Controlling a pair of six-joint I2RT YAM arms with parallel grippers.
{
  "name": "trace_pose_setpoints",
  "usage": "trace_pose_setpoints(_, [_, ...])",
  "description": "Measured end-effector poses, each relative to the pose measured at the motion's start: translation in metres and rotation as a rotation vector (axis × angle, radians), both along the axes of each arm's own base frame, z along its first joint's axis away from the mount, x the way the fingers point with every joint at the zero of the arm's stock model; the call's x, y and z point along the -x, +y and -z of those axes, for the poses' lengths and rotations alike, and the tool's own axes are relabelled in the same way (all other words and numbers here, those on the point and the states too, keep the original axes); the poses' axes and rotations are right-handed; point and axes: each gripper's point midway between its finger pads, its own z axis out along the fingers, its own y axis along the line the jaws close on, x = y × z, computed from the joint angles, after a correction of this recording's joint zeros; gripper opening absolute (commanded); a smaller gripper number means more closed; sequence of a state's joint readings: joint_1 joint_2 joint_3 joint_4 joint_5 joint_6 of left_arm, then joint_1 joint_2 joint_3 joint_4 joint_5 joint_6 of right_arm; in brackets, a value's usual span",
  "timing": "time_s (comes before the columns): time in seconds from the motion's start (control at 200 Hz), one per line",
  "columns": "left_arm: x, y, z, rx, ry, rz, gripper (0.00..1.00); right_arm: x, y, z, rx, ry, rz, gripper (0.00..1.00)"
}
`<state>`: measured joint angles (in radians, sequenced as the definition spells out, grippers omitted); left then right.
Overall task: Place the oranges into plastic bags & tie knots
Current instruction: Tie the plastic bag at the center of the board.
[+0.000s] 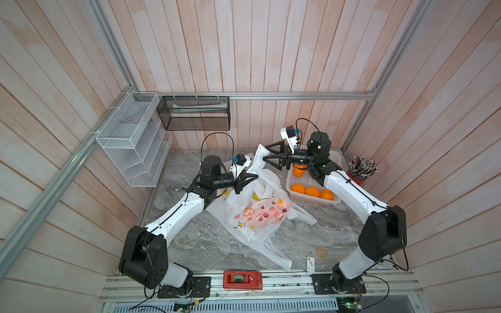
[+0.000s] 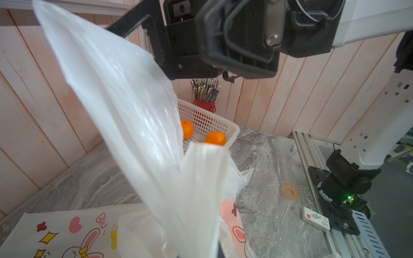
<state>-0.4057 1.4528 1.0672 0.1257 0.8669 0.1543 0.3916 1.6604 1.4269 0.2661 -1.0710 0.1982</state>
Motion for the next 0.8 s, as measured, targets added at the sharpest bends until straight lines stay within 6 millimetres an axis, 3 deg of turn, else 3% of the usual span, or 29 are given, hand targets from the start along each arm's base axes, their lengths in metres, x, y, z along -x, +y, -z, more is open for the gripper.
trace_pose_setpoints(0.065, [0.0, 0.0, -0.001, 0.002, -0.002, 0.001, 0.0, 0.0, 0.006, 0.002, -0.001, 0.013, -0.02, 0.5])
trace_pose_setpoints(0.21, [0.0, 0.002, 0.001, 0.004, 0.0, -0.002, 0.0, 0.002, 0.01, 0.001, -0.004, 0.032, -0.047, 0.0])
trace_pose_setpoints(0.435, [-0.008, 0.015, -0.001, 0.043, 0.027, -0.033, 0.0, 0.013, -0.001, -0.001, -0.005, -0.016, -0.079, 0.0])
trace_pose_setpoints(0.635, [-0.007, 0.015, -0.01, 0.077, 0.014, -0.016, 0.0, 0.047, -0.021, 0.002, -0.02, -0.117, -0.107, 0.0])
trace_pose_setpoints(0.8, [-0.005, 0.014, -0.012, 0.083, 0.012, -0.006, 0.0, 0.078, -0.026, 0.017, -0.006, -0.235, -0.147, 0.0])
